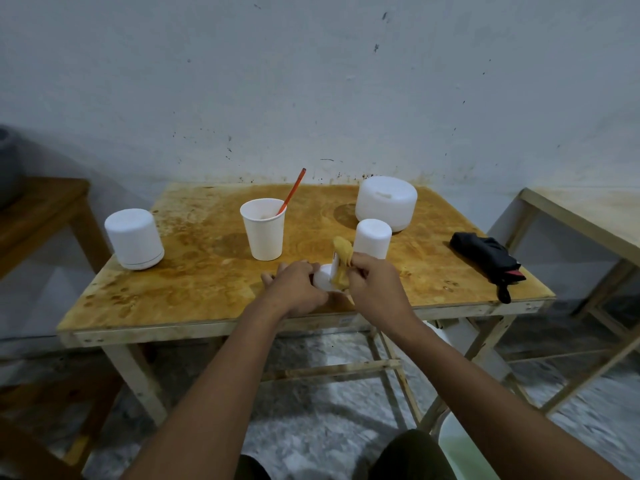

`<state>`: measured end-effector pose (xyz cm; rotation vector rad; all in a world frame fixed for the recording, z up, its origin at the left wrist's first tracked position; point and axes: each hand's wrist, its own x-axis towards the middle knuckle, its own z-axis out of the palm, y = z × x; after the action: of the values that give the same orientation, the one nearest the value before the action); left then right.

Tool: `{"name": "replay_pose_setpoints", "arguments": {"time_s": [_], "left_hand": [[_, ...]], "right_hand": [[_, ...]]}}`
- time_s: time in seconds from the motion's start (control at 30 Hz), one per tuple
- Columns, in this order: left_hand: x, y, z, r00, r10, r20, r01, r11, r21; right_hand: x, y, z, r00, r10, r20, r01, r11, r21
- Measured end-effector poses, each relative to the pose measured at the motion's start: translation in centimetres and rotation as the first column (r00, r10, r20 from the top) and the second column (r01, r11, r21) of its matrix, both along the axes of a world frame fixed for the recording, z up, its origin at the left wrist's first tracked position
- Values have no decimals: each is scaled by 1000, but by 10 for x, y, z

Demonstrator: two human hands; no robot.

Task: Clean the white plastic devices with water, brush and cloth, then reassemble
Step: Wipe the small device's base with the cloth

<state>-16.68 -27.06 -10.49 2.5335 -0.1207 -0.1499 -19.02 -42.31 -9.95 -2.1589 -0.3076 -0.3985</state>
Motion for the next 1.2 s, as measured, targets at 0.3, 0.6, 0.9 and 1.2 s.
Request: {"name": "replay_pose_setpoints", "arguments": {"time_s": [0.3, 0.6, 0.9, 1.2], "left_hand": [[-4, -1, 4, 1000, 5, -1, -5, 1000, -30], [-11, -3, 6, 999, 44, -5, -44, 999, -32], [-18, -6, 2, 998, 54, 33, -52, 997, -55], [-23, -13, -5, 981, 152, 120, -148, 988, -41]], "right_hand": [[-9, 3, 2, 993, -10, 120, 26, 991, -129], [-9, -4, 10, 913, 140, 382, 258, 528, -809], [-12, -4, 31, 922, 147, 357, 305, 292, -907], [-11, 4, 39, 967, 49, 249, 217, 353, -910]]}}
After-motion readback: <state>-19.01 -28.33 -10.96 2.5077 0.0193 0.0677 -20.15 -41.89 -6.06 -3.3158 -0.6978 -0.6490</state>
